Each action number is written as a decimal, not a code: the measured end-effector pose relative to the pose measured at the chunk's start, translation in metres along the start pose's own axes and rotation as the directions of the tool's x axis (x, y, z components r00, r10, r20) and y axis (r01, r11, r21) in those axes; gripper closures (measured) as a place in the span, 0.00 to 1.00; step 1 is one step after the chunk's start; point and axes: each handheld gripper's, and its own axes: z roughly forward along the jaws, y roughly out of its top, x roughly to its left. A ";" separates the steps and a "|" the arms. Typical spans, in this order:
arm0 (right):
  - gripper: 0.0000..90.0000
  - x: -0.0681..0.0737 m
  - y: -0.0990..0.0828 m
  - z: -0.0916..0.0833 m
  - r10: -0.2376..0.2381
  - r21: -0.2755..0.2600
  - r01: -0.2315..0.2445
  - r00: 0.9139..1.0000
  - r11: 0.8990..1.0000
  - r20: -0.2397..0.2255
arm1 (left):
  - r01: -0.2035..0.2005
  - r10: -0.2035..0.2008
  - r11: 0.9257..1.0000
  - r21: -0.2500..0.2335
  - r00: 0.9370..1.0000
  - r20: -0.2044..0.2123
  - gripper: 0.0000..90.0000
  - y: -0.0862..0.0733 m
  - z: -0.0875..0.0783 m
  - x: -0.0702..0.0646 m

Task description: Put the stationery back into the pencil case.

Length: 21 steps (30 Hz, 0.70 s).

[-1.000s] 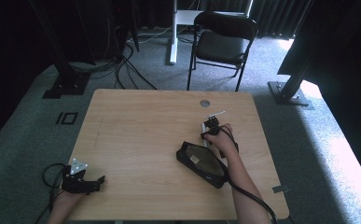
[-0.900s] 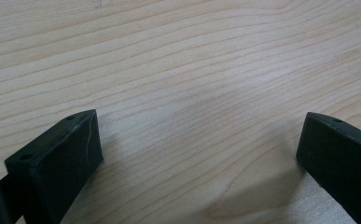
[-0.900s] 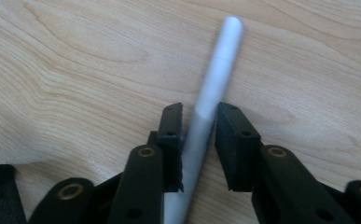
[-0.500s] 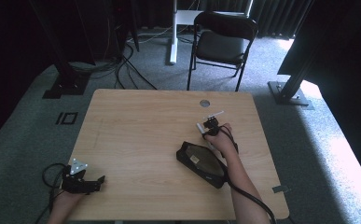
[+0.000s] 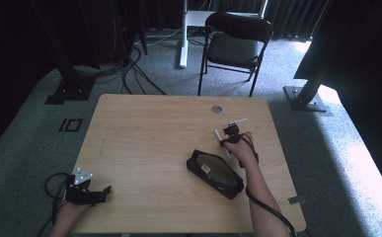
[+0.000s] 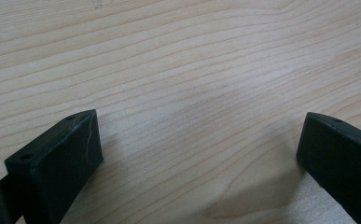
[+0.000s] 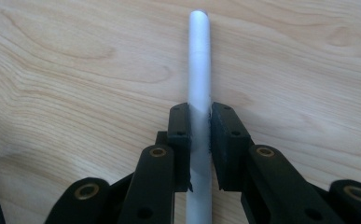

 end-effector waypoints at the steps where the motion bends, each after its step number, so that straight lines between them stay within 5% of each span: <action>1: 0.87 -0.002 -0.001 -0.003 0.000 0.002 0.000 1.000 1.000 -0.002 | 0.000 0.000 1.000 0.000 1.000 0.000 0.00 0.000 0.000 0.000; 21: 0.87 -0.014 -0.009 -0.066 -0.052 -0.083 0.048 0.997 0.995 -0.051 | 0.000 0.000 1.000 0.000 1.000 0.000 0.00 0.000 0.000 0.000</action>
